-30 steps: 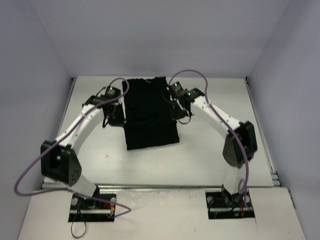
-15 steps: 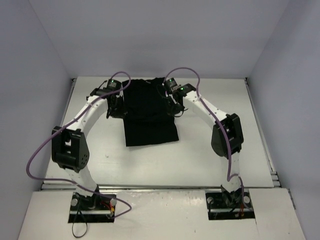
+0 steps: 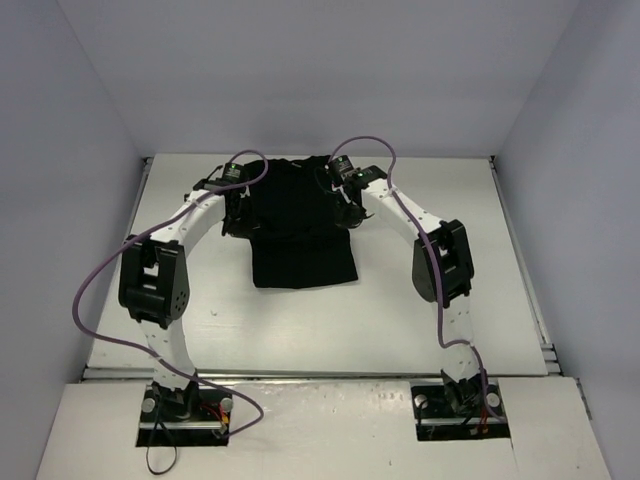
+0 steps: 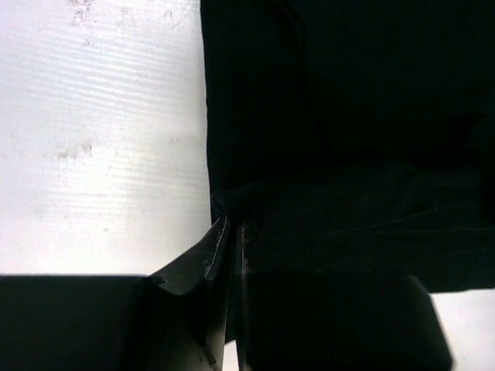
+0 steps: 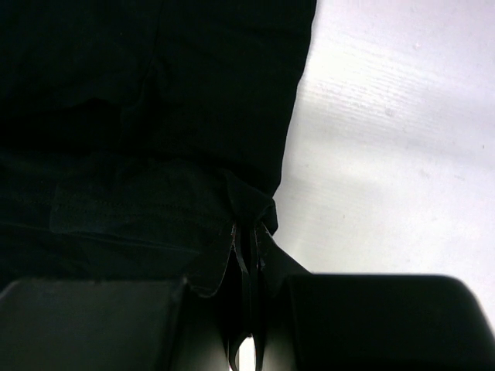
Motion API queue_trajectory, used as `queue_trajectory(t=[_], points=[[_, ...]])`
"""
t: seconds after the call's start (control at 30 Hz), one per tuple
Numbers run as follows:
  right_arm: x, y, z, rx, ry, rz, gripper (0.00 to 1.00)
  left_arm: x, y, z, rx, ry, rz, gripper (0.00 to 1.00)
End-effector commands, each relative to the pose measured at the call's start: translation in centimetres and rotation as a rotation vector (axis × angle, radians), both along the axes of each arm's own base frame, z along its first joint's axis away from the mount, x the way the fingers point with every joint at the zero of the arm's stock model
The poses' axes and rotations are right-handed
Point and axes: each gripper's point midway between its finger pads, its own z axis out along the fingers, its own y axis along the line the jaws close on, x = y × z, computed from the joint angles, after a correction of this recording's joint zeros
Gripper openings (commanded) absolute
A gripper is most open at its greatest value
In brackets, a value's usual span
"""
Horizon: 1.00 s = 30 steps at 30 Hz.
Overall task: Fold and stack the t-shirts
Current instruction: Fold the folded rectangular tshirt in 1/3 of the way
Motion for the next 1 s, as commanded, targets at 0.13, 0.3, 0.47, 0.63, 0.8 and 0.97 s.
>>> queue_trajectory(t=[0.13,0.3,0.47,0.63,0.8,0.97], points=[[3.3,-0.2,2.1,0.0,-0.094,0.001,0.0,3.7,0.0,2.6,-0.021,-0.133,0.016,0.0],[4.0,-0.3,1.8,0.003,-0.096,-0.002,0.01,4.5,0.0,2.9,-0.021,-0.152,0.014,0.0],[4.9,-0.3,2.0,0.016,-0.108,-0.006,0.19,5.3,0.0,3.1,-0.017,-0.163,0.001,0.0],[6.8,-0.5,6.3,0.063,-0.205,-0.01,0.49,6.3,0.7,6.8,-0.022,-0.253,-0.004,0.34],[6.5,-0.2,11.2,0.166,-0.262,0.075,0.54,5.7,1.6,11.9,-0.014,-0.37,0.004,0.53],[2.6,1.7,10.7,0.275,-0.167,0.233,0.5,1.8,0.0,12.0,-0.077,-0.352,-0.044,0.51]])
